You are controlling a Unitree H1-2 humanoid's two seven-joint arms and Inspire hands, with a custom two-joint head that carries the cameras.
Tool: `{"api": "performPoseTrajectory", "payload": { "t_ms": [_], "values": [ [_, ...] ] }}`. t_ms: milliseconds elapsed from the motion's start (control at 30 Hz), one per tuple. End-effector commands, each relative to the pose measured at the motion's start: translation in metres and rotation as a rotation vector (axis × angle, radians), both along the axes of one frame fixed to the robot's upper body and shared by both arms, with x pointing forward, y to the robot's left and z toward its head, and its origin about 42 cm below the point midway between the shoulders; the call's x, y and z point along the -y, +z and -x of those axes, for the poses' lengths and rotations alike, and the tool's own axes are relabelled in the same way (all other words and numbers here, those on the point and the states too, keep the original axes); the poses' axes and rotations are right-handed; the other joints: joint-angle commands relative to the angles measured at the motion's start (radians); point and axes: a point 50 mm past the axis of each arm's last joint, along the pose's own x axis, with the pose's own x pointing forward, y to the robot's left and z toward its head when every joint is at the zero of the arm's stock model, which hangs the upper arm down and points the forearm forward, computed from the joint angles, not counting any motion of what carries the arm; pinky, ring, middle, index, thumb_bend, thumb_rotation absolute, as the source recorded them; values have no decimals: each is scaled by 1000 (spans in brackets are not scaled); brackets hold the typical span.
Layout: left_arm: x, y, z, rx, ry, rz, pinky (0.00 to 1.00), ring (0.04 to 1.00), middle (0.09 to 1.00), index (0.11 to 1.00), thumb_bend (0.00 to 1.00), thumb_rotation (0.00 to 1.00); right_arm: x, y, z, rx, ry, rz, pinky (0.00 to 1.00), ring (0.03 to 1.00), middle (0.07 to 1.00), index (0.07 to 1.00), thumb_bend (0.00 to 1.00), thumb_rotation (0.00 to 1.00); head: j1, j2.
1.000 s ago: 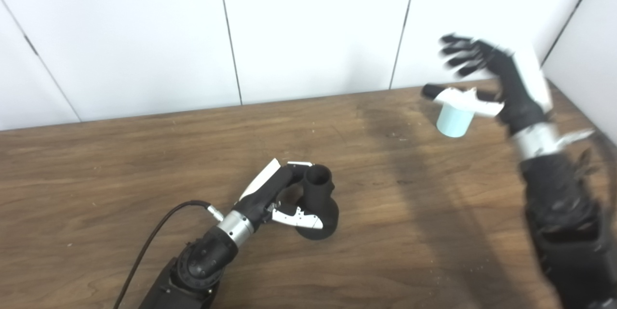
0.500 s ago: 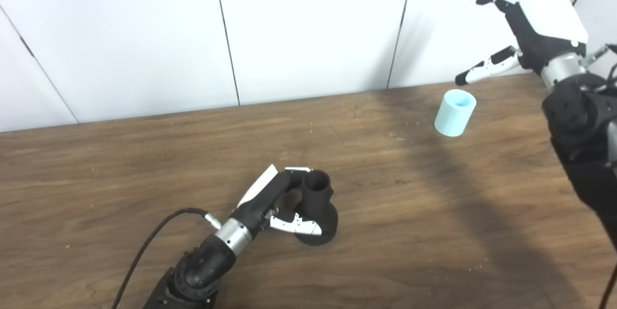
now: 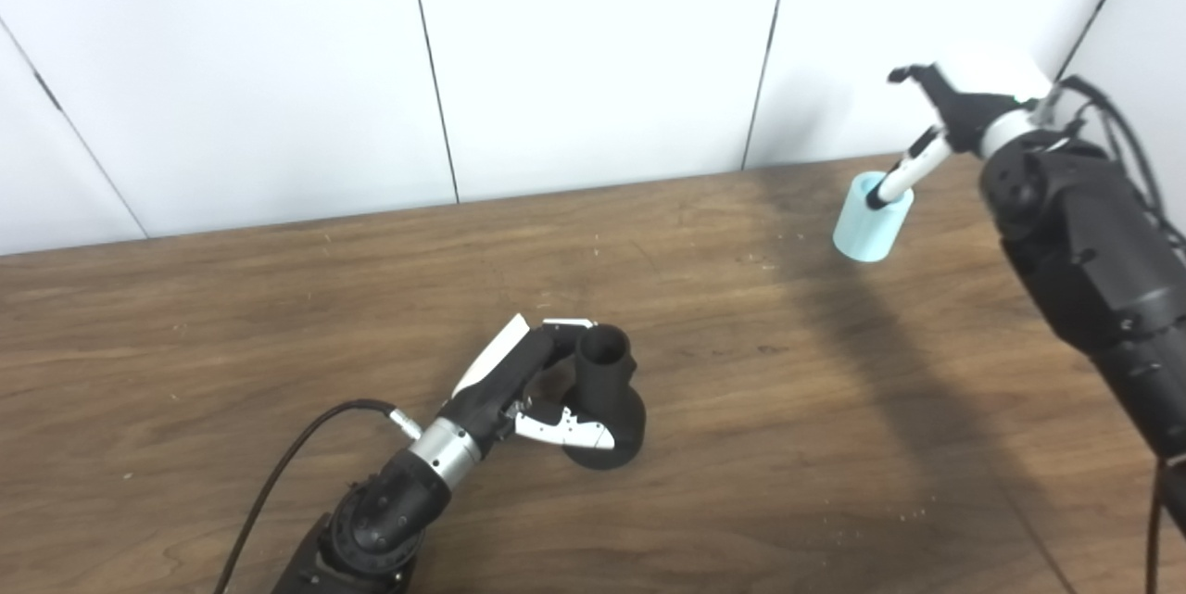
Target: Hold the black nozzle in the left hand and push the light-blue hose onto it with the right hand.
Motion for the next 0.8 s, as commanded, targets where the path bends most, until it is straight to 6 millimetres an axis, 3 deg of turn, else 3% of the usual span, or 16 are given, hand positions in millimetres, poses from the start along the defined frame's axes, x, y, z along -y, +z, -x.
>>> {"api": "performPoseTrajectory", "payload": {
  "t_ms": [0,167,433,767],
  "values": [
    [-21,-38,13,-146,26,-152,758,645,525,469,518,0,5,33,-10,70,5,35,748,901,914,859,1000,236,0,1],
    [-21,-40,14,-144,29,-155,747,648,525,469,518,0,4,25,-17,45,20,-24,673,880,912,859,1000,221,2,1],
    [-21,-40,14,-140,31,-168,742,651,528,467,517,0,5,15,-20,4,30,-99,712,886,903,860,1000,234,5,8],
    [-22,-38,15,-146,30,-174,743,656,528,467,517,0,7,3,-25,-13,32,136,694,876,883,845,1000,246,6,13]
  ]
}}
